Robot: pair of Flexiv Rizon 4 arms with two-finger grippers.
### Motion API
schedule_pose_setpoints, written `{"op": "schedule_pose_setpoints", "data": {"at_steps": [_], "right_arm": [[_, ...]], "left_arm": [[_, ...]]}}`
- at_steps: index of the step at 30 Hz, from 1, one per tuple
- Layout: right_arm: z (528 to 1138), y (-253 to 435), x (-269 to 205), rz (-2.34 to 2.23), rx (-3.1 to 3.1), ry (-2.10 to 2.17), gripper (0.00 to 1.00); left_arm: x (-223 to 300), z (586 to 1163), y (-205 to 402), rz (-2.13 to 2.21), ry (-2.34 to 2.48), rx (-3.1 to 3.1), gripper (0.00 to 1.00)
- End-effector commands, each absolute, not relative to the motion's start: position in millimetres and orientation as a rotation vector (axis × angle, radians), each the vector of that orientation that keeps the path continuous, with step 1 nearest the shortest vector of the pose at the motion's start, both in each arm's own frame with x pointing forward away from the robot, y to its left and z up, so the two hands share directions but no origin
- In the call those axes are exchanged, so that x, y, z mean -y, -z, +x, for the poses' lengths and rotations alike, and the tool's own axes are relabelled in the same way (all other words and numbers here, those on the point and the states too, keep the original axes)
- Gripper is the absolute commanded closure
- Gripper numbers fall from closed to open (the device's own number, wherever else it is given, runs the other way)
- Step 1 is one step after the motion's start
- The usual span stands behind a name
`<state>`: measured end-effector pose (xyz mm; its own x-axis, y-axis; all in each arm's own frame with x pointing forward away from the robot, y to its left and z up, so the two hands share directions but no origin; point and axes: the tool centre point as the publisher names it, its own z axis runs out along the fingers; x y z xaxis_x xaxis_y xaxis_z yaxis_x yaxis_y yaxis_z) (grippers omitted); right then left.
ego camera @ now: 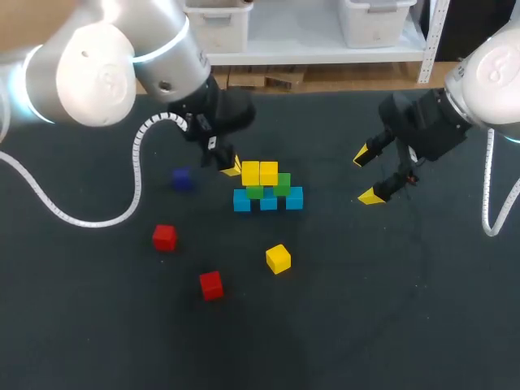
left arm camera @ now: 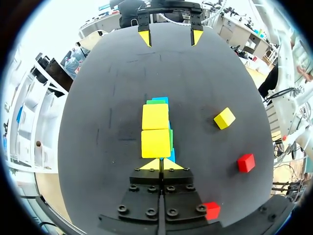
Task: Place the blue cubes, place green cubes on the blue cubes, place the yellow cubes on the green cubes, then place the red cubes on the yellow cubes, and place purple cube on the red cubes.
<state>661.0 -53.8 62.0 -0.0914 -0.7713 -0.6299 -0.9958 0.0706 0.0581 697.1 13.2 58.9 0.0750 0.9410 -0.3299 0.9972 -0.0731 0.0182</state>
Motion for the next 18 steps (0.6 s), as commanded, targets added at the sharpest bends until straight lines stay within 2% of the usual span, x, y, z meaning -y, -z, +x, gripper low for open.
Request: {"op": "schedule_pose_setpoints", "data": {"at_steps": [1,7,12,14,16,17,18], "right_arm": [[661.9,-61.2,53.8,-1.751,-1.915,-0.688,0.00],[661.9,-61.2,53.8,-1.751,-1.915,-0.688,0.00],[661.9,-61.2,53.8,-1.751,-1.915,-0.688,0.00],[661.9,-61.2,53.8,-1.751,-1.915,-0.688,0.00],[661.9,-61.2,53.8,-1.751,-1.915,-0.688,0.00],[661.9,-61.2,53.8,-1.751,-1.915,-0.688,0.00],[661.9,-61.2,53.8,-1.751,-1.915,-0.688,0.00]], "left_arm": [[-13.6,700.1,-58.3,2.117,0.342,-1.961,1.00],[-17.7,698.6,-58.4,2.110,0.336,-1.976,1.00],[-26.1,695.0,-63.2,2.090,0.325,-1.989,0.95],[-30.6,693.4,-66.3,2.085,0.315,-1.988,0.79],[-36.0,691.5,-69.6,2.075,0.305,-1.993,0.57],[-39.1,690.4,-71.1,2.070,0.301,-1.995,0.38],[-42.3,689.2,-72.7,2.061,0.295,-2.001,0.01]]}}
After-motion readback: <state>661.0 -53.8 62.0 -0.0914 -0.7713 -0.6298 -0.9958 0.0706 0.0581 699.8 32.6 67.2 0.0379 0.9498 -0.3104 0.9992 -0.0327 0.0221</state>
